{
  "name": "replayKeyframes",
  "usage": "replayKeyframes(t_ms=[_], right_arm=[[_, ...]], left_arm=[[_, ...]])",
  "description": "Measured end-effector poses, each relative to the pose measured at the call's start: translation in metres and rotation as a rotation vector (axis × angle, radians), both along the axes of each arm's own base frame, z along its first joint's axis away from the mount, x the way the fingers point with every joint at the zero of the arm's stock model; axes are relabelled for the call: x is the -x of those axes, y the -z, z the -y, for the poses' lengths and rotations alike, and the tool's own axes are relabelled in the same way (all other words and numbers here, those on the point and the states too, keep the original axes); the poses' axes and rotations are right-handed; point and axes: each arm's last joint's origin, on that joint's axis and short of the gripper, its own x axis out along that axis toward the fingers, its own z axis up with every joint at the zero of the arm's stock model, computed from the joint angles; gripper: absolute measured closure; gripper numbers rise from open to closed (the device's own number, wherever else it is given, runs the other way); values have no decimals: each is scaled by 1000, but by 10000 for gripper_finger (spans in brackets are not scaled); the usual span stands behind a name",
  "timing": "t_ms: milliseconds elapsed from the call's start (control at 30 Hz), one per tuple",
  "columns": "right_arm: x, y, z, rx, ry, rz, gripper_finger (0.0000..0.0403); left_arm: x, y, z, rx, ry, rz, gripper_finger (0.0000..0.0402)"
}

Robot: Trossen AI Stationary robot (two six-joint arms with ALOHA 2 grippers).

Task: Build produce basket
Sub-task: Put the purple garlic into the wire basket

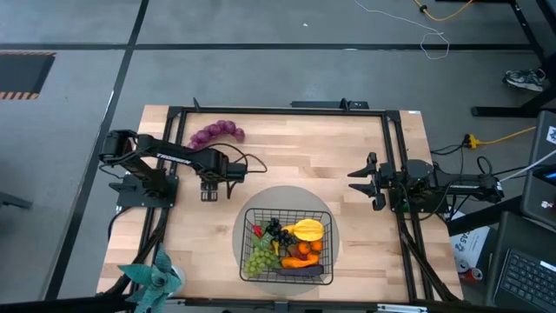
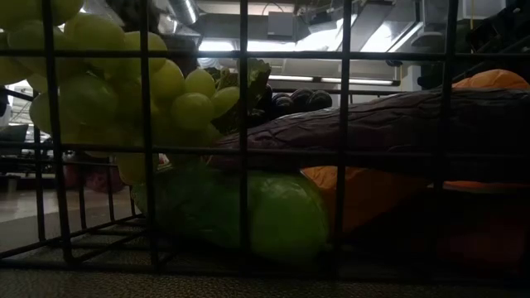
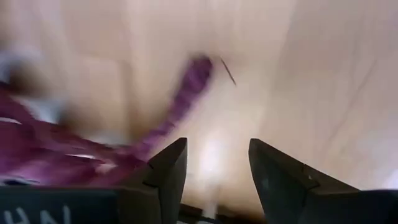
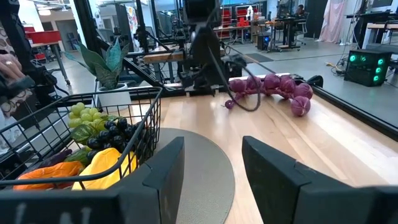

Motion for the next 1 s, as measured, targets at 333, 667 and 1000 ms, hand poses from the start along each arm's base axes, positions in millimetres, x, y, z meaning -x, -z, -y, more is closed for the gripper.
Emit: replayKeyframes(t_ms=[333, 667, 1000], right_arm=[[0, 0, 0, 0, 0, 0, 238], [0, 0, 0, 0, 0, 0, 238], [0, 0, 0, 0, 0, 0, 238]], left_arm=[[-9, 1, -20, 67, -12, 83, 234], [8, 28, -37, 75, -73, 99, 234], [7, 36, -41, 3, -65, 167, 234]])
